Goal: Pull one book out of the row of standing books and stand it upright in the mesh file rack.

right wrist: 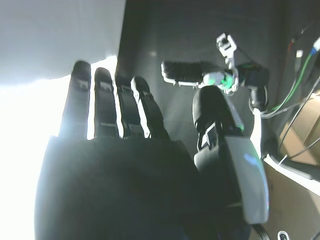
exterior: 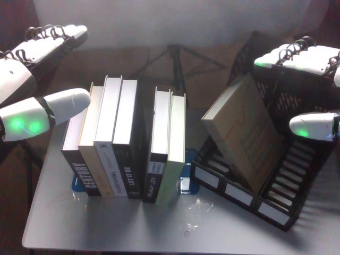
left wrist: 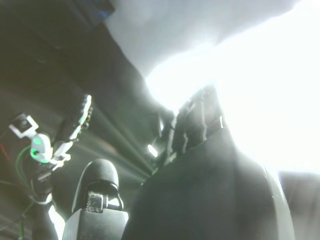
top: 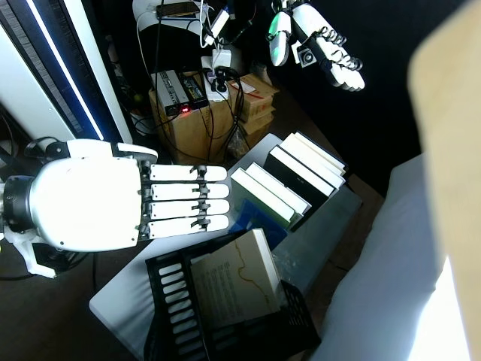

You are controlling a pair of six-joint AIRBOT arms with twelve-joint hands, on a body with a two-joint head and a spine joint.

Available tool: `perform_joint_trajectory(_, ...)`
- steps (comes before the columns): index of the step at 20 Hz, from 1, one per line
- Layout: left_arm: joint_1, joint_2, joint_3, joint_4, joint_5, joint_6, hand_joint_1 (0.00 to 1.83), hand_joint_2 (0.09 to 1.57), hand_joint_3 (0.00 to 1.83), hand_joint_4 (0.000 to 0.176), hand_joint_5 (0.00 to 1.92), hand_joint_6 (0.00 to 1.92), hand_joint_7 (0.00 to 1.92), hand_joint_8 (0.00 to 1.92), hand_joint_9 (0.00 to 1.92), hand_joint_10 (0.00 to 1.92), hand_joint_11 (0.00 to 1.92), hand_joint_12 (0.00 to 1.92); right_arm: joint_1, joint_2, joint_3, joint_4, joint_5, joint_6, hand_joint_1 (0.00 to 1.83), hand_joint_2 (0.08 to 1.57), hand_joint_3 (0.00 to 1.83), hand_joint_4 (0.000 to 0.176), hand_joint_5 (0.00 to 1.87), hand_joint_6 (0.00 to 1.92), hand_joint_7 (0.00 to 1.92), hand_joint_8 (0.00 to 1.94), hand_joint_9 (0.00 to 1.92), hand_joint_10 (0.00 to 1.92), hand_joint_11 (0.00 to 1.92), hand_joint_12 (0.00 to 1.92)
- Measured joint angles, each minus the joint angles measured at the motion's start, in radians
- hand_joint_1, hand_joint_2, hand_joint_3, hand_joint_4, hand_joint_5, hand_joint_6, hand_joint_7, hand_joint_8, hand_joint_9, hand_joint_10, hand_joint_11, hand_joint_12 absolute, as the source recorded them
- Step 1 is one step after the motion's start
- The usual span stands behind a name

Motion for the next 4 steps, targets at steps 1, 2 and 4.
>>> perform_joint_trajectory(1,0.000,0.001,0.000,0.000,0.004,-0.001,0.00,1.31,0.00,0.000,0.00,0.00,0.00,0.00,0.00,0.00,0.00,0.00,-0.005,0.000,-0.005,-0.001,0.005,0.000,0.18,1.35,0.00,0.000,0.00,0.00,0.00,0.00,0.00,0.00,0.00,0.00)
perform_joint_trajectory(2,0.000,0.006,-0.007,0.000,0.006,-0.002,0.00,1.31,0.00,0.000,0.00,0.00,0.00,0.00,0.00,0.00,0.00,0.00,-0.009,-0.001,-0.009,0.000,0.010,0.000,0.17,1.35,0.00,0.000,0.00,0.00,0.00,0.00,0.00,0.00,0.00,0.00)
perform_joint_trajectory(4,0.011,0.014,-0.007,0.019,-0.002,-0.002,0.00,1.29,0.00,0.000,0.00,0.00,0.00,0.00,0.00,0.00,0.00,0.00,-0.015,-0.003,-0.012,0.002,0.006,0.000,0.17,1.38,0.00,0.000,0.00,0.00,0.00,0.00,0.00,0.00,0.00,0.00)
